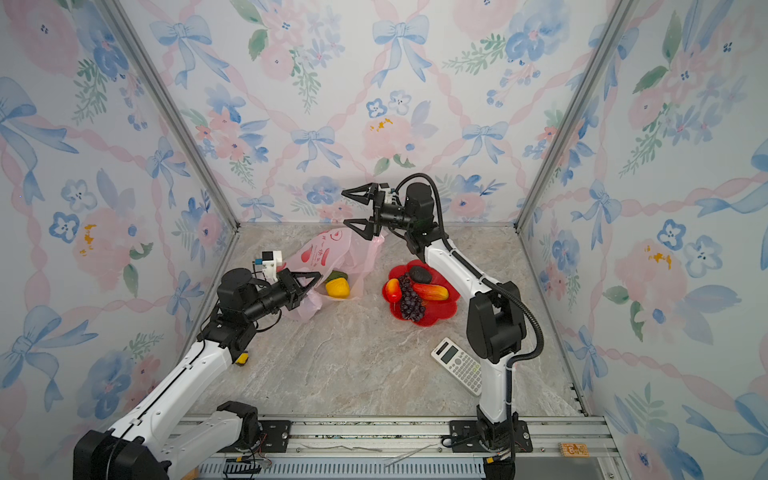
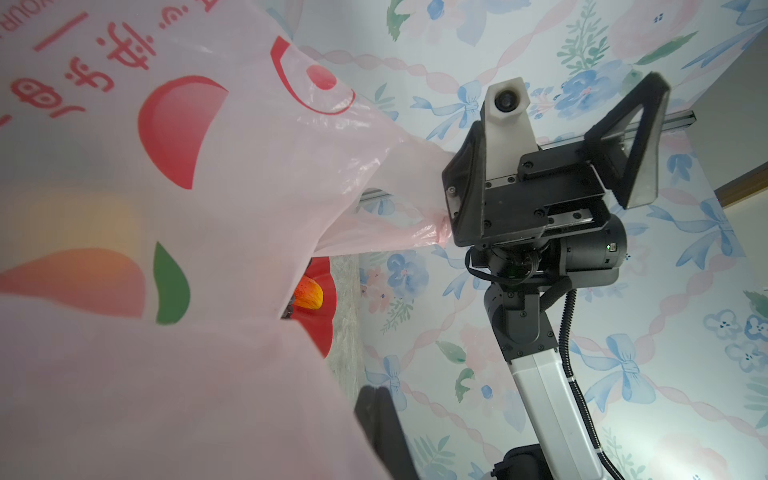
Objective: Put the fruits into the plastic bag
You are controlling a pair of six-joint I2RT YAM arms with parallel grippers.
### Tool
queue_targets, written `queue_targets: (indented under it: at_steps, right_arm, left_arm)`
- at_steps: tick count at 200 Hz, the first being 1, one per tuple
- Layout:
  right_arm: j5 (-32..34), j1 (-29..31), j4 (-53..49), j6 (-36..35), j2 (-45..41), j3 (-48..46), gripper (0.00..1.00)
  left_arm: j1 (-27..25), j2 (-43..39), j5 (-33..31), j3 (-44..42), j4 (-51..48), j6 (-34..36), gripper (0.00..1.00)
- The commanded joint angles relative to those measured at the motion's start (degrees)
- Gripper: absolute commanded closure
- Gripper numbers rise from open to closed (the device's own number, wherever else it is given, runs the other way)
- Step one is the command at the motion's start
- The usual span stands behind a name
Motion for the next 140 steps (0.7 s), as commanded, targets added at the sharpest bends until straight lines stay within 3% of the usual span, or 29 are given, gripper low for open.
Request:
queue_targets:
  at_steps: [1, 40, 82, 113, 140]
  right_arm:
    - [4.94, 0.64, 9.15, 3.3, -1.52, 0.01, 0.04]
    - [9.08, 4.78, 16.58, 3.7, -1.34, 0.21, 0.04]
    - [10.17, 6.92, 22.41, 9.41, 6.97, 12.26, 0.04]
    - [9.99, 4.9, 23.33, 12.89, 14.65, 28.68, 0.04]
    - [12.41, 2.0, 24.31, 13.86, 15.29, 33.03, 0.04]
  left_arm:
    - [0.17, -0.29, 2.34, 3.39, -2.34, 2.47, 1.0]
    - [0.25, -0.5, 5.7, 2.54, -1.68, 3.39, 1.0]
    - [0.19, 1.8, 5.59, 2.47, -0.21, 2.89, 1.0]
    - [-0.44, 1.58, 3.61, 1.84, -4.77, 7.32, 1.0]
    - [-0.41, -1.51, 0.84, -2.37, -6.41, 8.54, 1.0]
